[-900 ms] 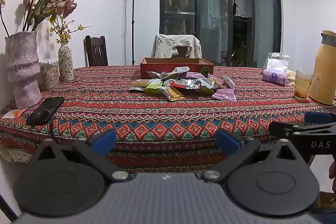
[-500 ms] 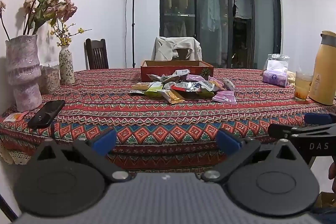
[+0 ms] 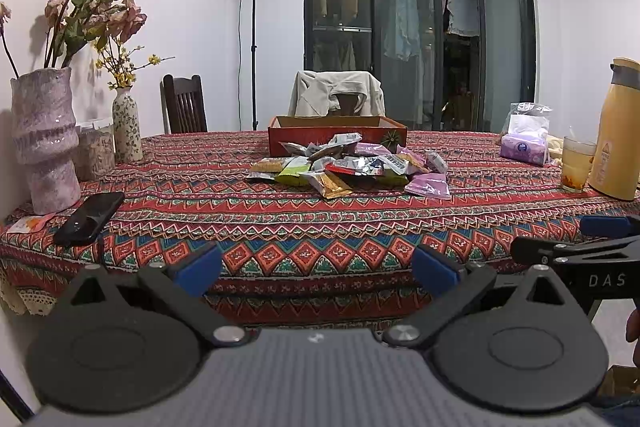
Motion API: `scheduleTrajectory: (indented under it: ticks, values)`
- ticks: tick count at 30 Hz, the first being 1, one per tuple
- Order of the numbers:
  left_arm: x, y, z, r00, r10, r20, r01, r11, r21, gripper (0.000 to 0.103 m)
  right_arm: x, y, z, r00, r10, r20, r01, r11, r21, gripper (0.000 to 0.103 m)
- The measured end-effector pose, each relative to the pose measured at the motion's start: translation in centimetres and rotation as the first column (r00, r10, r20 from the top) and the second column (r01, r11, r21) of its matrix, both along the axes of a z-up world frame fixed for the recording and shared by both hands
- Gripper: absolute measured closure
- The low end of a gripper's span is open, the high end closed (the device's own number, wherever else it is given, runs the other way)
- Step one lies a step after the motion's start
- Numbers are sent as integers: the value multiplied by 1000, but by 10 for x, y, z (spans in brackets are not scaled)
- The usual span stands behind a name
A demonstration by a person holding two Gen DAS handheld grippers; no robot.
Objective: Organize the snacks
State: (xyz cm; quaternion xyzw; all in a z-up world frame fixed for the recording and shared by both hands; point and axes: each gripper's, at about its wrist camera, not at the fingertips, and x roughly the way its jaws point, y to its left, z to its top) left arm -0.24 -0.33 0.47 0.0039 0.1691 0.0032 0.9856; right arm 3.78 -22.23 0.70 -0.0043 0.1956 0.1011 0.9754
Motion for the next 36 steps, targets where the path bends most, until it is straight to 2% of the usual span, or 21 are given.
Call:
scheduleTrajectory:
  ticks: [36]
  values:
    - [-1, 0, -3, 1000, 2, 3, -2, 1000, 1, 0, -1, -1, -1, 1000, -3, -2, 3, 1000, -8, 0]
